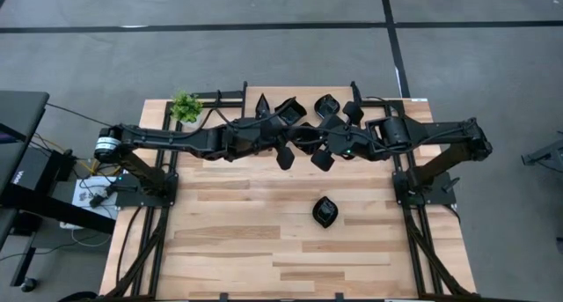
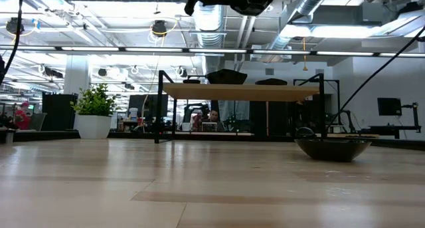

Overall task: Pick & Place Mini shaped plates
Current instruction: Stack the black leaf shaped plate on top of the black leaf shaped plates on the shelf

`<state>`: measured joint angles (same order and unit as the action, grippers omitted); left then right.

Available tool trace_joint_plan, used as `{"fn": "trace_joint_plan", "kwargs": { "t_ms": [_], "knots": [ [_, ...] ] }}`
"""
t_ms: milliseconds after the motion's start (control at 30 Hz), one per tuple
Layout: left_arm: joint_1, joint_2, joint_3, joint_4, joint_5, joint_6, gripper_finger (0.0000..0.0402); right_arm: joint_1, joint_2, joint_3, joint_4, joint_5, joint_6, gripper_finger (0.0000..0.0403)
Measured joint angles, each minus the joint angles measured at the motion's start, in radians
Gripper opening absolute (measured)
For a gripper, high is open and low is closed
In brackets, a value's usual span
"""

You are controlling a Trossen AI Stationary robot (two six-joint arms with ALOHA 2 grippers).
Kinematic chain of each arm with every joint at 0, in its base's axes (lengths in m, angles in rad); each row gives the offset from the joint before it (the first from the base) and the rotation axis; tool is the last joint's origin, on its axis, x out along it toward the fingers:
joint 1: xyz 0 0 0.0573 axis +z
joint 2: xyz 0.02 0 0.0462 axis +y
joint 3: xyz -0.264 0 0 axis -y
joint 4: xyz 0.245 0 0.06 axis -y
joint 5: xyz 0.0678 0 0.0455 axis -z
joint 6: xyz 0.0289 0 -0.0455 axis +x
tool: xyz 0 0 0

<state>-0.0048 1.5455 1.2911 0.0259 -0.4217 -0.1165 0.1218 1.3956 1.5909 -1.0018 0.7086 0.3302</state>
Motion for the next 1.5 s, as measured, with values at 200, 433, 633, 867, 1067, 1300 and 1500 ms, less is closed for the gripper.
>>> {"fn": "trace_joint_plan", "kwargs": {
  "t_ms": [200, 433, 633, 867, 1067, 1300, 1500],
  "knots": [
    [0.0, 0.0, 0.0, 0.005, -0.002, 0.0, 0.0009, -0.001, 0.0, 0.0, 0.0, 0.001, 0.0, 0.0008],
    [0.0, 0.0, 0.0, 0.025, 0.0, 0.0, 0.0025, -0.001, 0.0, 0.0, -0.001, 0.002, 0.0, 0.0002],
    [0.0, 0.0, 0.0, 0.03, 0.032, 0.015, 0.0056, 0.0, 0.0, 0.0, -0.009, 0.002, 0.001, 0.0001],
    [0.0, -0.021, 0.0, 0.03, 0.028, 0.095, 0.0124, -0.02, 0.0, 0.0, -0.05, 0.006, 0.037, 0.0001],
    [0.0, -0.108, 0.0, 0.031, 0.022, 0.161, 0.0179, -0.098, -0.002, 0.0, -0.112, 0.003, 0.098, 0.0],
    [0.0, -0.239, -0.075, -0.009, 0.023, 0.191, 0.0199, -0.393, -0.014, 0.045, -0.117, -0.268, 0.096, 0.0],
    [-0.009, -0.391, -0.25, -0.002, 0.027, 0.139, 0.02, -0.636, -0.019, 0.077, -0.115, -0.513, 0.019, 0.0]
  ]
}}
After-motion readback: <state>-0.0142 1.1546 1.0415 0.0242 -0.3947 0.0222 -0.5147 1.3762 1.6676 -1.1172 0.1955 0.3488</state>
